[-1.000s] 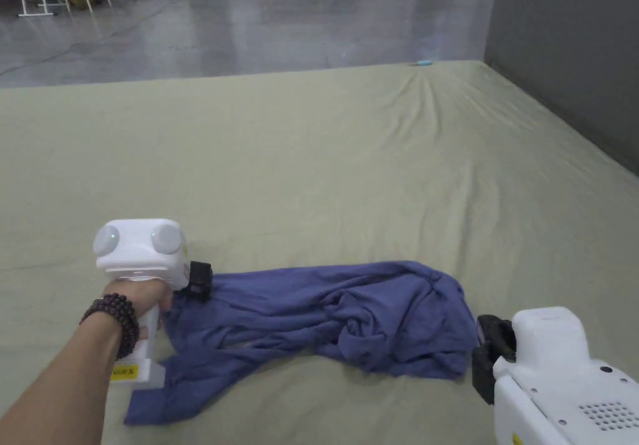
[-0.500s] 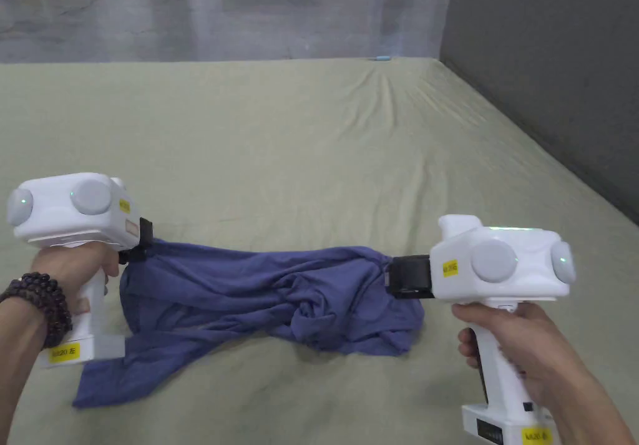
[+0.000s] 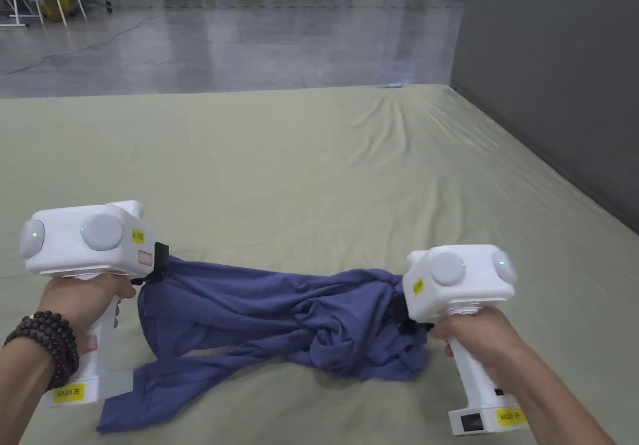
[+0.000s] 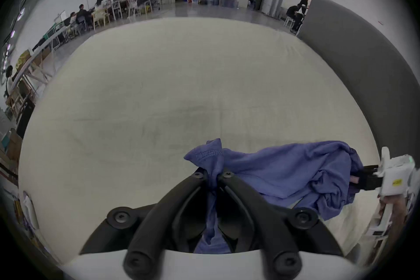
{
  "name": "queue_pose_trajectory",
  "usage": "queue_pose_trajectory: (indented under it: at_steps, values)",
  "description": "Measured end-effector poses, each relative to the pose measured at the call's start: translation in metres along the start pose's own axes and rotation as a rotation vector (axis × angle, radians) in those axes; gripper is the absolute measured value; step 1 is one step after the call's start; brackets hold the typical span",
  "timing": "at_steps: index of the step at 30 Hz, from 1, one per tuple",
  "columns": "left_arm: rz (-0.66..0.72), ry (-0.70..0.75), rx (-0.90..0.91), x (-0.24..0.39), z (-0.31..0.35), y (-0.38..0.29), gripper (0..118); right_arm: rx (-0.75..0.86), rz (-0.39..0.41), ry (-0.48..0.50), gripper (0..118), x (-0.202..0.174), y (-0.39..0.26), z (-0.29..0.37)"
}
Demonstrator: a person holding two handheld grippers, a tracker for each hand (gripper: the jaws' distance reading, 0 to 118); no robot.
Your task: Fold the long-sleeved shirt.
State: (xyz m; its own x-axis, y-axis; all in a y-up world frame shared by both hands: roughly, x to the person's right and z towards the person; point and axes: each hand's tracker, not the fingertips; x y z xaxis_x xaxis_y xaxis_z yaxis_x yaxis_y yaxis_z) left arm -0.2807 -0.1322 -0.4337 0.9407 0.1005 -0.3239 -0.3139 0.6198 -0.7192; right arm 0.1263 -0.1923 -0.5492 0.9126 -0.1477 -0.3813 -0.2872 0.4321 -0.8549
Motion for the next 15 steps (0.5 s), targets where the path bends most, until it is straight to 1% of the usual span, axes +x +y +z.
queue_pose_trajectory:
  at_steps: [2, 3, 5, 7, 11, 14, 15]
  values:
    - [-0.008, 0.001, 0.073, 0.001, 0.021, 0.004, 0, 0.09, 0.058, 0.003, 8, -0.002, 0.007, 0.034]
    - [-0.003, -0.008, 0.109, -0.001, 0.033, 0.009, 0, 0.131, 0.07, 0.015, 8, -0.004, 0.011, 0.051]
    - [0.011, -0.025, 0.18, -0.007, 0.065, 0.026, 0, 0.212, 0.075, 0.07, 8, -0.008, 0.028, 0.089]
    - [0.015, -0.02, 0.254, -0.012, 0.099, 0.046, 0, 0.282, 0.105, 0.086, 8, -0.015, 0.047, 0.126]
    - [0.02, 0.019, 0.399, -0.031, 0.166, 0.102, 0, 0.383, 0.2, 0.071, 8, -0.035, 0.112, 0.192]
    - [0.013, 0.093, 0.487, -0.041, 0.205, 0.155, 0, 0.46, 0.253, 0.028, 8, -0.054, 0.175, 0.234]
    - [0.014, 0.119, 0.513, -0.044, 0.216, 0.171, 0, 0.48, 0.256, 0.014, 8, -0.06, 0.195, 0.246]
